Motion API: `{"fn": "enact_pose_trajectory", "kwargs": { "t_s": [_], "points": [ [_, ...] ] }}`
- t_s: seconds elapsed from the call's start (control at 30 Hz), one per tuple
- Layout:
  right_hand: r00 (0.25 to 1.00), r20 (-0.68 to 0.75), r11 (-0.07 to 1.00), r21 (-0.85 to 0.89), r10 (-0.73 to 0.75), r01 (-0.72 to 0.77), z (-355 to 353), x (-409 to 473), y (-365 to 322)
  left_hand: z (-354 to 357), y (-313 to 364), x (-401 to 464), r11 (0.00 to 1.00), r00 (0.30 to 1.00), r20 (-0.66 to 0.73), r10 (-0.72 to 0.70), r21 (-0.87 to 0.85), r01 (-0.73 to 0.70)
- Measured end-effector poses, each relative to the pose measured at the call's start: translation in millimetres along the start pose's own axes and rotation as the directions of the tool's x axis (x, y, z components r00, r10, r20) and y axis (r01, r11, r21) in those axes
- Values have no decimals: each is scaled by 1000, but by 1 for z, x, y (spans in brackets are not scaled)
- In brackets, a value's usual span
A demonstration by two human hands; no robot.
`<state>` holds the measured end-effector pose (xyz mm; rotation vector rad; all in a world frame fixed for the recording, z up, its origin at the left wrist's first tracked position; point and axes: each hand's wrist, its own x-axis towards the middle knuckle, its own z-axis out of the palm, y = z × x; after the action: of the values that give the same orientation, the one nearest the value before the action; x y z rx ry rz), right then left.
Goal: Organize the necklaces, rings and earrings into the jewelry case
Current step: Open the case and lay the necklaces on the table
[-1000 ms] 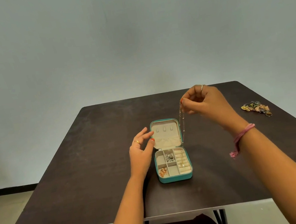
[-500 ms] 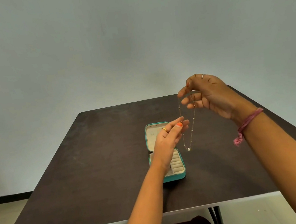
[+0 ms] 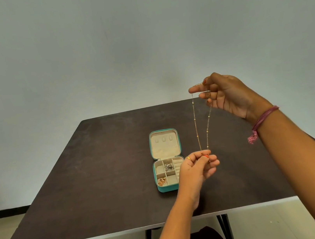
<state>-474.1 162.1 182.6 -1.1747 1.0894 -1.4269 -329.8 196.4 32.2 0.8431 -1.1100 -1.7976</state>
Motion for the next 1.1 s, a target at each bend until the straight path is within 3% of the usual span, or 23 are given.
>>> {"fn": "enact_pose_trajectory", "kwargs": {
  "t_s": [0.17, 0.3, 0.4, 0.63, 0.93, 1.1],
  "points": [
    [997, -26, 997, 30, 75, -74, -18, 11, 22, 5, -19, -21, 992, 995, -66, -73, -103, 66],
    [988, -32, 988, -26, 154, -155, -31, 20, 47, 4, -31, -30, 998, 988, -144, -55, -50, 48],
    [978, -29, 969, -136, 204, -206, -35, 25, 63, 2, -36, -34, 997, 981, -190, -44, 48, 54],
    [968, -29, 837, -495, 250, -231, -39, 44, 101, 0, -41, -38, 995, 964, -258, -65, 63, 84],
    [906, 112, 678, -702, 407, -218, -49, 62, 144, -10, -44, -39, 894, 961, -276, 30, 437, 97],
    [929, 135, 623, -774, 343, -118, -51, 68, 164, -14, -43, -37, 836, 956, -293, 28, 532, 138]
  ]
}}
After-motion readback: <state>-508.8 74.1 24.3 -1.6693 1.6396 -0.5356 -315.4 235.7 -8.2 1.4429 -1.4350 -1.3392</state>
